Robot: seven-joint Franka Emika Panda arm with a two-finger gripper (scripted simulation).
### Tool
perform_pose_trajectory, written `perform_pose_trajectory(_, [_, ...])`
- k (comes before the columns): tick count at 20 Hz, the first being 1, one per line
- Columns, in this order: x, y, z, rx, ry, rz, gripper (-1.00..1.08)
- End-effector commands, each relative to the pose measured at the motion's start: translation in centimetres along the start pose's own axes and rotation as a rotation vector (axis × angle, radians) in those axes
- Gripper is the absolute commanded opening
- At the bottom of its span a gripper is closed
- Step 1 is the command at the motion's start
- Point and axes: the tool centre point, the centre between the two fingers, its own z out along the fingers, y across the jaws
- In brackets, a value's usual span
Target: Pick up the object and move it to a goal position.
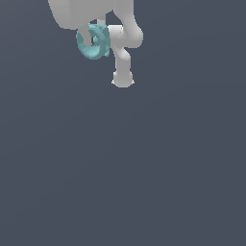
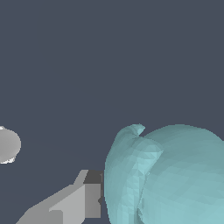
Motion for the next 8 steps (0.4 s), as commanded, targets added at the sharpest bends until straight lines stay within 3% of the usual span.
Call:
perform_pose_trajectory(1, [-0.07, 0.07, -0.75, 0.001, 0.0, 0.0, -1.0])
perform_pose_trajectory(8, [-0.1, 0.21, -1.37, 0.001, 0.0, 0.0, -1.0])
